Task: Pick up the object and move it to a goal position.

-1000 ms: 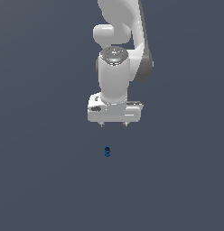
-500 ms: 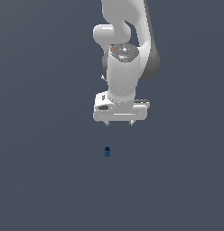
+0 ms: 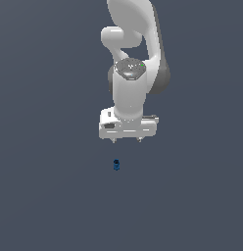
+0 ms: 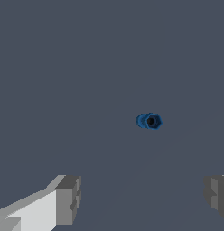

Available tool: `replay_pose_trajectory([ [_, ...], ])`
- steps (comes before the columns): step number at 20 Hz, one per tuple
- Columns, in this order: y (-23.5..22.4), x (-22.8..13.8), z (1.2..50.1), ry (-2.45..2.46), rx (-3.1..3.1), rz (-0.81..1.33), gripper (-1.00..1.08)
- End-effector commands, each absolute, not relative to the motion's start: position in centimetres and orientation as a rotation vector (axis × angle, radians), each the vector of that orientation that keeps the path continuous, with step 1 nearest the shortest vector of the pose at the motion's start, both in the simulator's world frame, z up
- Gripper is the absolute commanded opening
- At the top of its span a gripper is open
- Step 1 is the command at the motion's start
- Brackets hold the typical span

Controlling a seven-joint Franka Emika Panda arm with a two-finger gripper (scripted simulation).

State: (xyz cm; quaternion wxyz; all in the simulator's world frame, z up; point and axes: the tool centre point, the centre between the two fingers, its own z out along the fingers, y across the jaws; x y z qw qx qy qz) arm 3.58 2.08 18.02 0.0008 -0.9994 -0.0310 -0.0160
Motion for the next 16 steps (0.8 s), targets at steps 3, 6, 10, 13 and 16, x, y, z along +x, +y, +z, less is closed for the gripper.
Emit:
replay_pose_trajectory([
  [3,1.0,4.9,16.0,-0.142,-3.137,-0.037,1.00],
  [6,0.1,5.9,14.1,-0.182,-3.136,-0.026,1.00],
  [10,-1.0,6.9,11.9,-0.226,-3.133,-0.014,1.00],
  [13,-1.6,7.4,10.7,-0.250,-3.132,-0.007,1.00],
  [16,-2.0,7.7,9.8,-0.267,-3.130,-0.003,1.00],
])
